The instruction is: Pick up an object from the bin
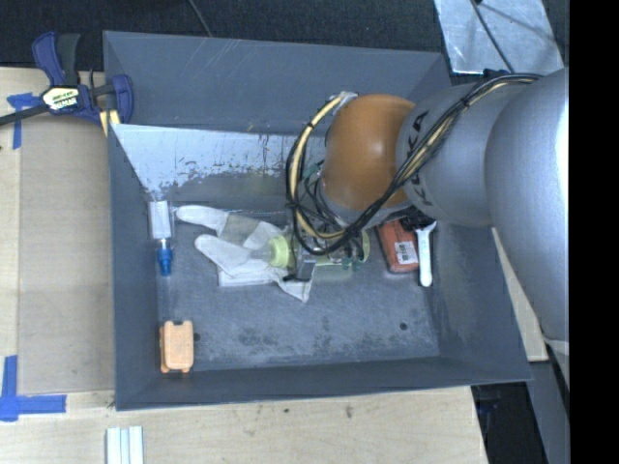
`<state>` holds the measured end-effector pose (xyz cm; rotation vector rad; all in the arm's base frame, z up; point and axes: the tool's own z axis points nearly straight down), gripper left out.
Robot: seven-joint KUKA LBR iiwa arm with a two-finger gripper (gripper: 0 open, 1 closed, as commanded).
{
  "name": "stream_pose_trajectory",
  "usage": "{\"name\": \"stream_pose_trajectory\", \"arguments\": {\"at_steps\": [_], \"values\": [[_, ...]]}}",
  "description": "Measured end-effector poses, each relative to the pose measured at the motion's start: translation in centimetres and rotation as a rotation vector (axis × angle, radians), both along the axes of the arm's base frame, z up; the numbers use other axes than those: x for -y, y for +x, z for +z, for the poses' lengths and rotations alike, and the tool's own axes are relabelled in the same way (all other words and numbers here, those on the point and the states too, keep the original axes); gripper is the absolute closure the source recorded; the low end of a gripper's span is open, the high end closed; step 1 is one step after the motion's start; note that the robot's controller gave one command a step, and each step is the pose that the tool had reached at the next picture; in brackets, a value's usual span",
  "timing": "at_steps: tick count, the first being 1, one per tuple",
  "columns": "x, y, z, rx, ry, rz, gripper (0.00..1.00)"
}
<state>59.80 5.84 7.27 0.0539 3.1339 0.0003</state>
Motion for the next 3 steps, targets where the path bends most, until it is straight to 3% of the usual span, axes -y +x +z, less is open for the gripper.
{"name": "stream_pose_trajectory", "arguments": {"at_steps": [1, 2, 3], "values": [[0.1, 0.9, 4.1, 0.001, 0.0, 0.032, 1.0], [-0.3, -6.2, 12.8, -0.007, 0.0, 0.078, 1.0], [-0.3, -6.2, 12.8, -0.007, 0.0, 0.078, 1.0]]}}
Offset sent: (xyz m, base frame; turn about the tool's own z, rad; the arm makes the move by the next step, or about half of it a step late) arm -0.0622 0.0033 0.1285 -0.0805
